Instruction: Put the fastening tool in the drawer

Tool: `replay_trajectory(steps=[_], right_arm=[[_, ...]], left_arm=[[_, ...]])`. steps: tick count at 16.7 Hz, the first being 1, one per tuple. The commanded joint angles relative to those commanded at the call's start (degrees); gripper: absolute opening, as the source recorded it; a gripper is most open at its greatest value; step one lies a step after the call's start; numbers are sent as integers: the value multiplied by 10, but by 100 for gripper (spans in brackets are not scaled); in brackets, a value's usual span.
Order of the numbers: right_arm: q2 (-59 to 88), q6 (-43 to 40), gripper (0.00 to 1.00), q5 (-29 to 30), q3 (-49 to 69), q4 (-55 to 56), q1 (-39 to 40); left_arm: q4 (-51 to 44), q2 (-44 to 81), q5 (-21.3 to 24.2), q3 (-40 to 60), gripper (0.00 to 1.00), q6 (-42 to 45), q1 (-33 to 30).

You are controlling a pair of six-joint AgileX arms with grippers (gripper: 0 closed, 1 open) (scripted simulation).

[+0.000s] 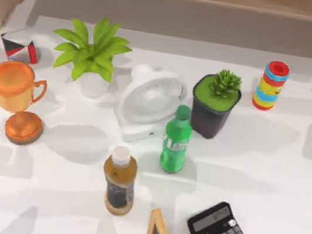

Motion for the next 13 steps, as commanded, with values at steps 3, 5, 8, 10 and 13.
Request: replay_trajectory(steps=[3, 5, 8, 10, 13], right_arm=[[4, 1, 0, 2, 6, -6, -1], [18, 1, 0, 10, 38, -22, 5], [35, 0, 0, 20, 87, -44, 15], [50, 2, 0, 26, 124, -62, 23], [71, 0, 0, 37, 159, -89, 34]], left_arm=[[0, 0, 0, 0, 100, 0, 0], [0, 0, 0, 0, 100, 0, 0], [0, 0, 0, 0, 100, 0, 0], [0, 0, 0, 0, 100, 0, 0], [0, 0, 0, 0, 100, 0, 0]])
